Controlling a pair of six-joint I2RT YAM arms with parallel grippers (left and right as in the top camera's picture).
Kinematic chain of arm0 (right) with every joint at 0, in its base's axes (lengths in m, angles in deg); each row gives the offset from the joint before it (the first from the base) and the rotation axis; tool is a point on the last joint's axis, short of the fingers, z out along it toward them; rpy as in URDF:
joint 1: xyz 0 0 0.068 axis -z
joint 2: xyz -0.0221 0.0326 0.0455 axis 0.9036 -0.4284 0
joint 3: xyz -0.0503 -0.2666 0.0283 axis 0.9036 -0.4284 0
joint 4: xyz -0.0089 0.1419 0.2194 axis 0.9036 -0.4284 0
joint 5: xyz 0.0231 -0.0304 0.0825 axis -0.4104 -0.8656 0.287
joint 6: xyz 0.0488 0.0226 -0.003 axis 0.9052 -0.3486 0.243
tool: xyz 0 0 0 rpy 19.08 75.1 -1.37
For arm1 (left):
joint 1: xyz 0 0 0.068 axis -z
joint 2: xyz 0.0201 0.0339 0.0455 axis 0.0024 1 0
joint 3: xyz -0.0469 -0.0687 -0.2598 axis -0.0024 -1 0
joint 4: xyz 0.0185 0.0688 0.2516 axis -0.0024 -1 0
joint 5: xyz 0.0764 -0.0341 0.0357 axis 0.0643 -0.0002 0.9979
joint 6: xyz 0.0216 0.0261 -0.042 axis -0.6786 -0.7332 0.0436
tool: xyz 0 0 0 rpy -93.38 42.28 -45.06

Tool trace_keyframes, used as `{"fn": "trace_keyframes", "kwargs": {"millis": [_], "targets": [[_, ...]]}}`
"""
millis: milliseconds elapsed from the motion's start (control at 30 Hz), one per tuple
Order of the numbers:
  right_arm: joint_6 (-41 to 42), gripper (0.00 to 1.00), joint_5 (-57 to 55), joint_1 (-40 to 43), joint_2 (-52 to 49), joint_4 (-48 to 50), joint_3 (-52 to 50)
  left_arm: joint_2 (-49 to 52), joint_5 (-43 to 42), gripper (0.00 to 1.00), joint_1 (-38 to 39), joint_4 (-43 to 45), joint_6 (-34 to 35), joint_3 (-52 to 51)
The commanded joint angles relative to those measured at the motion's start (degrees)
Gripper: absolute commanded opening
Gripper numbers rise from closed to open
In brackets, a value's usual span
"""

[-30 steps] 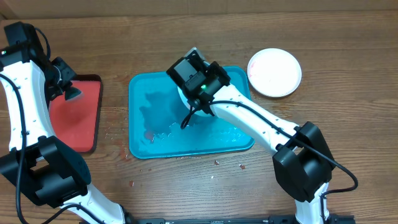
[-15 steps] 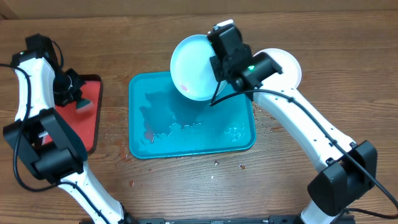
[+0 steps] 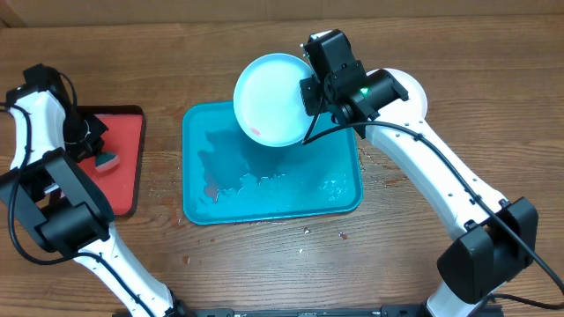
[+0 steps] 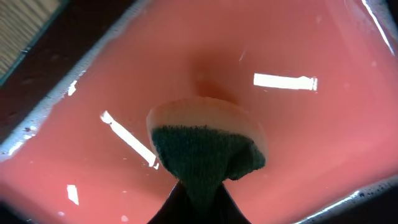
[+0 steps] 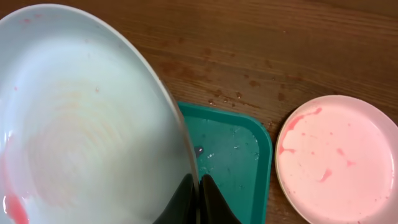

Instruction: Clean dirty plates on tray and stack at the side

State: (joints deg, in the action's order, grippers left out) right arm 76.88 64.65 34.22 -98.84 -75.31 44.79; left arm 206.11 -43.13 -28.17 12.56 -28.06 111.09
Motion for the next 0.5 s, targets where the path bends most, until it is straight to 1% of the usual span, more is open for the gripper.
{"fn": "trace_keyframes", "kwargs": {"millis": [0,100,167,233,300,367,467], "targets": [[1.9,0.04,0.7,-0.1,0.8,0.6,1.1,0.0,0.9,0.15,0.1,0.1,0.4,-0.1],[1.9,0.04,0.7,-0.1,0.9,0.3,1.1,0.0,0.9,0.21,0.2,0.2,0.4,-0.1],[1.9,0.04,0.7,-0.1,0.9,0.0,1.1,0.0,0.9,0.28,0.2,0.3,0.4,-0.1],[1.9,0.04,0.7,-0.1,0.9,-0.5,1.1,0.0,0.9,0.28,0.2,0.3,0.4,-0.1],[1.9,0.04,0.7,-0.1,1.0,-1.0,1.1,-0.2,0.5,0.24,0.2,-0.1,0.4,0.0],[1.9,0.04,0.5,-0.1,1.4,-1.2,1.1,-0.6,-0.3,0.24,0.0,-1.6,0.3,0.7],[1.9,0.04,-0.7,-0.1,2.9,-1.1,1.1,-1.7,-4.3,0.26,-0.3,-4.1,-2.0,3.8]]}}
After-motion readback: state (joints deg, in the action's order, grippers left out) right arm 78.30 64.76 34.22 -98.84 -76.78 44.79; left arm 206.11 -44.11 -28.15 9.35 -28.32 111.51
